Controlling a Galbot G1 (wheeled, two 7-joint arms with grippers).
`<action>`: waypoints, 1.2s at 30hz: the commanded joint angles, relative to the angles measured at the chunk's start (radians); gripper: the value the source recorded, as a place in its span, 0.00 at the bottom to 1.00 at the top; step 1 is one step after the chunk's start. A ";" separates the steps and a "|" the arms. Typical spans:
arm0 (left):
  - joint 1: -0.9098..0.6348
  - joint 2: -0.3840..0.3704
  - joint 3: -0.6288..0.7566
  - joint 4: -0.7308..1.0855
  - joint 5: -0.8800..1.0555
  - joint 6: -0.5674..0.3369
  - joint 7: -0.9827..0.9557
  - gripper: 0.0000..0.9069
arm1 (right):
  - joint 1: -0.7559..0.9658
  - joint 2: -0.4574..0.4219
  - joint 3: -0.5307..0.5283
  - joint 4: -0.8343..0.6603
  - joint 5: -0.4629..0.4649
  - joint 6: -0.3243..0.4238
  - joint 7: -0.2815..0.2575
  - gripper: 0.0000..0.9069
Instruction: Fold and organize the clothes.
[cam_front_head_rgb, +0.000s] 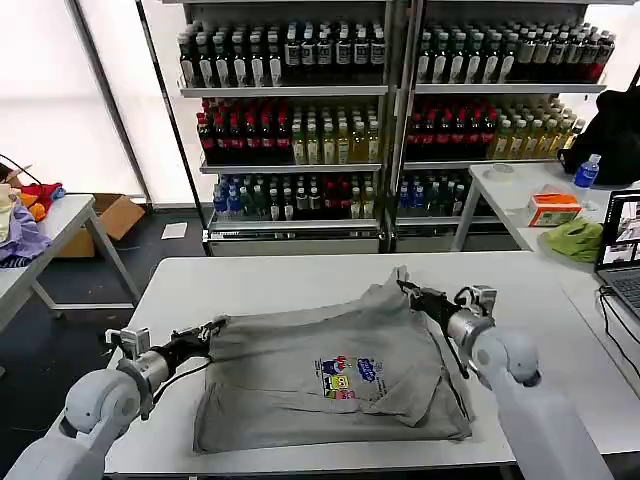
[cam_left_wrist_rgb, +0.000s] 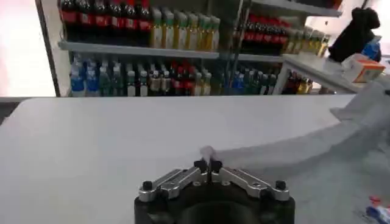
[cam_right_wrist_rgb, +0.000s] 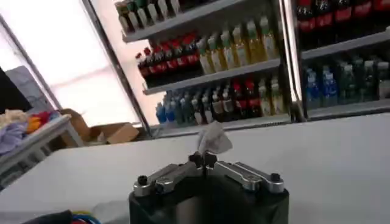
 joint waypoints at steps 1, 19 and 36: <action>0.228 -0.008 -0.116 -0.226 -0.009 -0.009 -0.040 0.01 | -0.456 -0.025 0.241 0.324 0.031 -0.001 0.019 0.00; 0.486 -0.012 -0.186 -0.350 0.199 0.014 -0.073 1.00 | -0.637 0.038 0.381 0.418 -0.221 0.061 -0.012 1.00; 0.528 -0.388 -0.080 -0.432 0.261 -0.097 -0.458 1.00 | -0.670 0.067 0.503 0.232 -0.295 0.612 -0.130 1.00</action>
